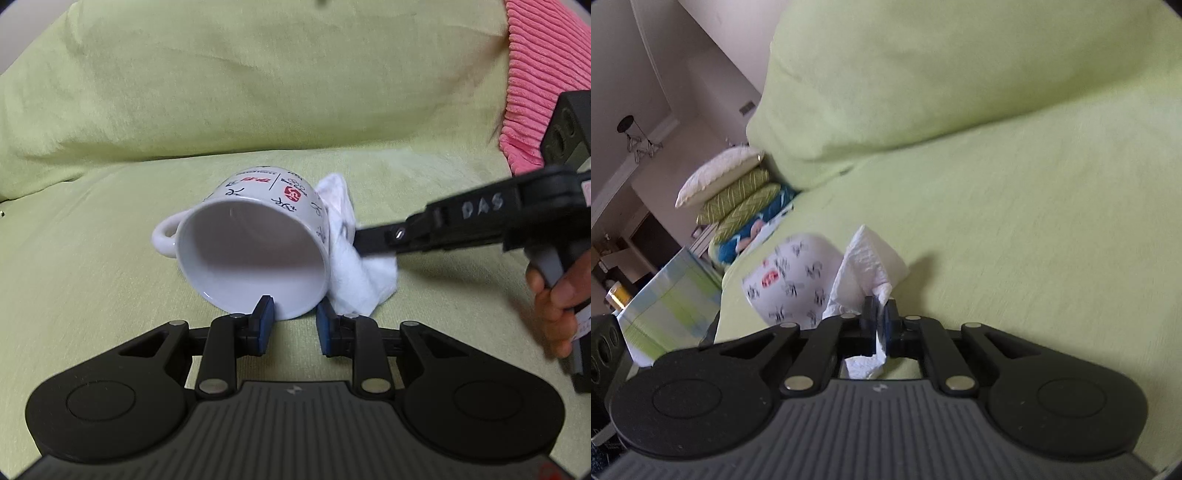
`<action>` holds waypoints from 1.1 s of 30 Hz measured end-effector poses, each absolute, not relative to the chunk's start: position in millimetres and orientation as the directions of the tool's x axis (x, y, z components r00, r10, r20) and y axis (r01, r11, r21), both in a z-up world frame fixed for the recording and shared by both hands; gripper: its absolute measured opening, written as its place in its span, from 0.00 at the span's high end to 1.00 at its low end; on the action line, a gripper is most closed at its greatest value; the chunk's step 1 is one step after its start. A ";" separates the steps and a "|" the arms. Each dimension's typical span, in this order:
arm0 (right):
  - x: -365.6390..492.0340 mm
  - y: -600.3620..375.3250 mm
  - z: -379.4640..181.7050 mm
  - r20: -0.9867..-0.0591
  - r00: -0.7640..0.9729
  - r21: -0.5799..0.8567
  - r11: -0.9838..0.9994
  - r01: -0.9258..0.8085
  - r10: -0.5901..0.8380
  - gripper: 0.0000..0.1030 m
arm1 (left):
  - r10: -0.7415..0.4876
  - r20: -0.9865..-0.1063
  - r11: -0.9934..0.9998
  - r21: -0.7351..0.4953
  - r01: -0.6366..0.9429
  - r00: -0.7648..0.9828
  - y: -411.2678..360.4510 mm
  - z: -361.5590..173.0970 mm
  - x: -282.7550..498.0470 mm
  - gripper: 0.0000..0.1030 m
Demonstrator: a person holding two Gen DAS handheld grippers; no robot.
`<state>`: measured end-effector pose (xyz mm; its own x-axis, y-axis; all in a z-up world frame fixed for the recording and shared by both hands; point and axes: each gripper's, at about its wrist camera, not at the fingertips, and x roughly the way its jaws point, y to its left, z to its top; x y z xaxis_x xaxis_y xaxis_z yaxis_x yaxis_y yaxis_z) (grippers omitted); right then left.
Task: Clean container
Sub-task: 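Wipe along the mug's side near the handle with the right gripper's tissue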
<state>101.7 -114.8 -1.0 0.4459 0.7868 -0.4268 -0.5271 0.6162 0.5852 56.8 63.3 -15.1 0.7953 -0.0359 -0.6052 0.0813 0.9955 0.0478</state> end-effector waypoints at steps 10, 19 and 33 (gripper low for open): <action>171.0 -88.0 32.3 -0.419 0.326 0.552 0.522 -0.649 0.848 0.96 | -0.075 -0.537 0.997 -0.058 0.051 0.840 70.9 4.0 61.3 0.73; 113.5 -78.6 36.2 -0.268 0.242 0.561 0.355 -0.748 0.933 0.96 | -0.002 -0.576 0.996 -0.075 -0.051 0.817 105.7 -3.2 45.6 0.86; 165.5 -71.0 12.6 -0.221 0.160 0.803 0.272 -0.530 0.962 1.00 | -0.026 -0.585 0.997 -0.069 -0.018 0.810 121.3 -14.0 13.3 0.83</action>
<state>165.5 -71.0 12.6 0.1602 0.9621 -0.2207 -0.5295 0.2724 0.8033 13.3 121.3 -14.0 0.8105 -0.0260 -0.5852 -0.0178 0.9975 -0.0690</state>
